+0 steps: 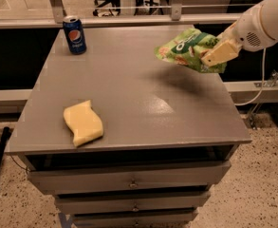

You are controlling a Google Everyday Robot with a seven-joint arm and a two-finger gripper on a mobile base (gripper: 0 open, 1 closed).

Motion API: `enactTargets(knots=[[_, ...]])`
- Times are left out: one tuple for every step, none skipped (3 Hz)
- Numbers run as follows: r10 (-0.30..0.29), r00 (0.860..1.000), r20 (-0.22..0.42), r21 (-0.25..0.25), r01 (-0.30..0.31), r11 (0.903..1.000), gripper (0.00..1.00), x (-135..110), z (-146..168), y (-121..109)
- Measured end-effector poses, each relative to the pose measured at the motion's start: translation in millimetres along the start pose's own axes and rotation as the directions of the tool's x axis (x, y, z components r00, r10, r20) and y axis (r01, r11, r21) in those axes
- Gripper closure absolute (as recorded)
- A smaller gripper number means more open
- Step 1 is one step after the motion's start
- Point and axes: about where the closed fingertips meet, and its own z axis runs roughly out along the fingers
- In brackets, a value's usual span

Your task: Move green rice chip bag near pepsi can

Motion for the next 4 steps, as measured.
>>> enactTargets(knots=[[0.0, 1.0, 0.0, 0.0, 0.0, 1.0, 1.0, 0.0, 0.1, 0.0], [-0.012, 0.999, 0.043, -0.001, 0.012, 0.9999, 1.0, -19.0, 19.6, -10.8], [-0.026, 0.994, 0.102, 0.01, 0.025, 0.9996, 1.0, -52.1, 59.3, -40.5], [-0.032, 0.986, 0.163, 0.009, 0.031, 0.9995, 1.0, -96.4, 106.3, -69.2]])
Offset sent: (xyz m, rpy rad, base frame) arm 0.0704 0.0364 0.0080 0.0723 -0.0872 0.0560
